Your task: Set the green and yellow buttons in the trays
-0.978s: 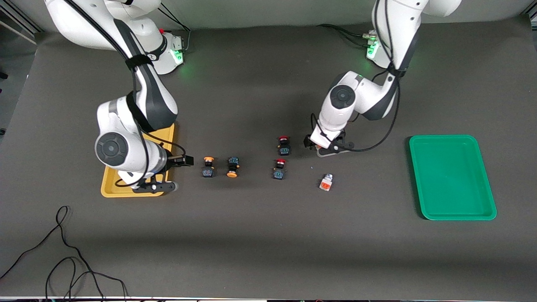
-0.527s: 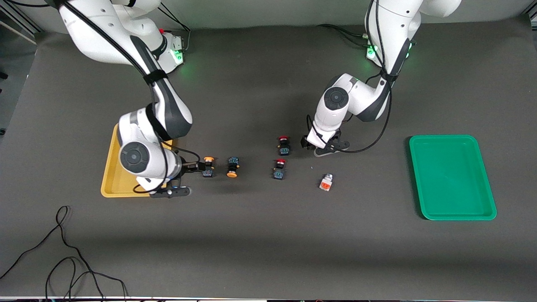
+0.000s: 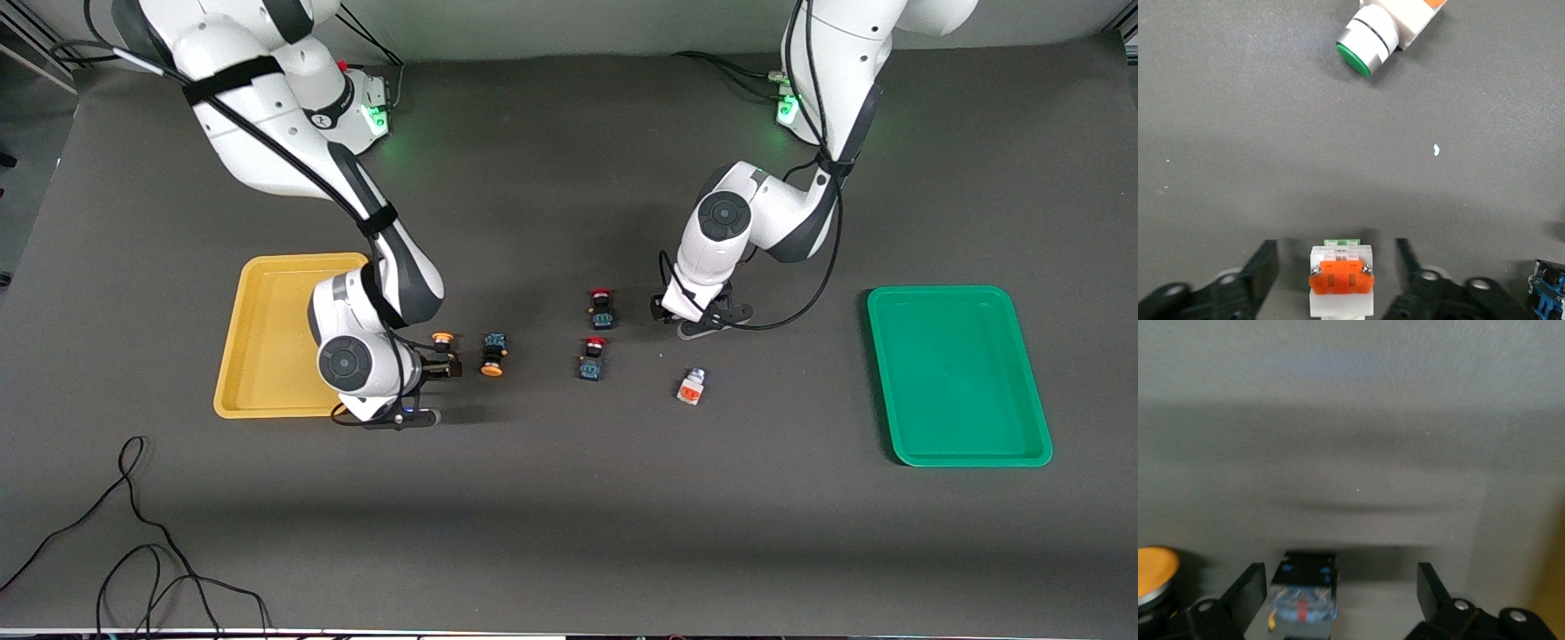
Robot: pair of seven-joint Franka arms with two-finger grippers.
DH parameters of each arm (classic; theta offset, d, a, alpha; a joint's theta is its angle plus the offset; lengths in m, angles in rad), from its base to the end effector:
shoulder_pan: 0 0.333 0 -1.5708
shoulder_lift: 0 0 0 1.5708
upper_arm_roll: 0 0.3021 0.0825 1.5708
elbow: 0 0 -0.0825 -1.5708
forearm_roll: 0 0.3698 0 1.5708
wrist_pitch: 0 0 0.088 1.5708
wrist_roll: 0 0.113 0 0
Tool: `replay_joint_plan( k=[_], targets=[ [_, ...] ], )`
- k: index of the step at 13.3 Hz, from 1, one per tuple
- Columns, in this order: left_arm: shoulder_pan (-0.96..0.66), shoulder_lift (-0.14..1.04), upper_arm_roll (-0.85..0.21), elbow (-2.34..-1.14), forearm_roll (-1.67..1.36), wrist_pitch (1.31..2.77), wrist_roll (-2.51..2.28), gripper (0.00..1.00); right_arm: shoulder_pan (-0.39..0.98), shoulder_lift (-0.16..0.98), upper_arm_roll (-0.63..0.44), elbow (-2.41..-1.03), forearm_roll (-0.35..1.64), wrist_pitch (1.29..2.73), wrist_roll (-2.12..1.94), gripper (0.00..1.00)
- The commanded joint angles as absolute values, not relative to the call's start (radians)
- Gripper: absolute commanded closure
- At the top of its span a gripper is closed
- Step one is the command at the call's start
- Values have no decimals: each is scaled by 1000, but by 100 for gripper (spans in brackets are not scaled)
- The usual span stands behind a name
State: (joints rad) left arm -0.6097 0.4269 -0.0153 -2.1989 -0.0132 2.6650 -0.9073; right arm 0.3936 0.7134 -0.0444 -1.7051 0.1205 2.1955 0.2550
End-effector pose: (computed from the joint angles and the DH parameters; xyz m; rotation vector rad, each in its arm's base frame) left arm 0.4434 -0.3198 0.1834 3.0714 0.4570 0.0303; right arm 0.5876 0.2209 0.1555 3.1118 0.0317 -0.3577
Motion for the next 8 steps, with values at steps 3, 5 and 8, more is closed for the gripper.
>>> replay_joint_plan(
  k=[3,5,8],
  targets=[
    [-621,428,-17,-2189,-2,2649,-923,80,413,736,-52,-1695,259,2198,275,1],
    [-621,425,-20,-2189,-2,2648,-925,97,425,733,-52,-1697,265,2194,275,21],
    [-614,365,-20,-2166,-2,2591,-925,100,431,730,-52,-1710,265,2191,273,75]
  ],
)
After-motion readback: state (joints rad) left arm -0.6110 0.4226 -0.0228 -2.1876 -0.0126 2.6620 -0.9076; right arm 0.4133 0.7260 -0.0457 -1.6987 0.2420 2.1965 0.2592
